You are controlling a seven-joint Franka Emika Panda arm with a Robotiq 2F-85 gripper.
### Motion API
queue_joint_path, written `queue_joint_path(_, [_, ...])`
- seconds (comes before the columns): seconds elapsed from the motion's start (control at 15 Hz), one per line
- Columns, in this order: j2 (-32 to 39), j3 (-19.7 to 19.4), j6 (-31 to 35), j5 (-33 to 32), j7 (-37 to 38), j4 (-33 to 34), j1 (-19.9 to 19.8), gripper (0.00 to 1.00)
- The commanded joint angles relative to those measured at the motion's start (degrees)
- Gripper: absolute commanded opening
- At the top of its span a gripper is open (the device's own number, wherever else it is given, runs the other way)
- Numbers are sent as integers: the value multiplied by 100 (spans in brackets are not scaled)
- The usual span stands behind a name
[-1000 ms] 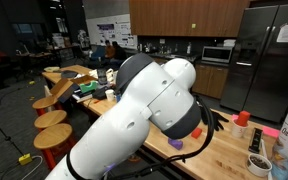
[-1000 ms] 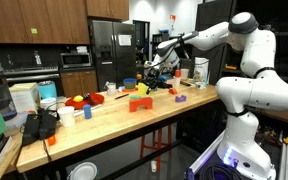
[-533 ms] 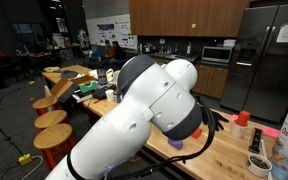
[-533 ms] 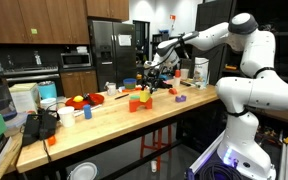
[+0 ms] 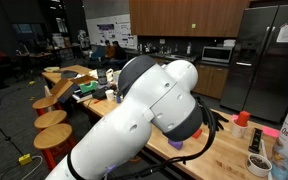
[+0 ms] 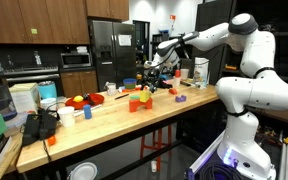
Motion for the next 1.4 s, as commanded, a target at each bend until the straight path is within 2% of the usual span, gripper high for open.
queue_joint_path(0.0, [120, 226, 470, -314, 254, -142, -219, 100])
queue_joint_path(0.27, [333, 487, 1176, -595, 536, -414, -539, 100])
queue_joint_path(0.47, [538, 750, 1431, -666, 875, -657, -849, 100])
queue_joint_path(0.93, [1256, 1385, 1959, -427, 2228, -1275, -1761, 100])
queue_joint_path(1.33, [1876, 2294, 2333, -175, 3422, -1720, -2842, 100])
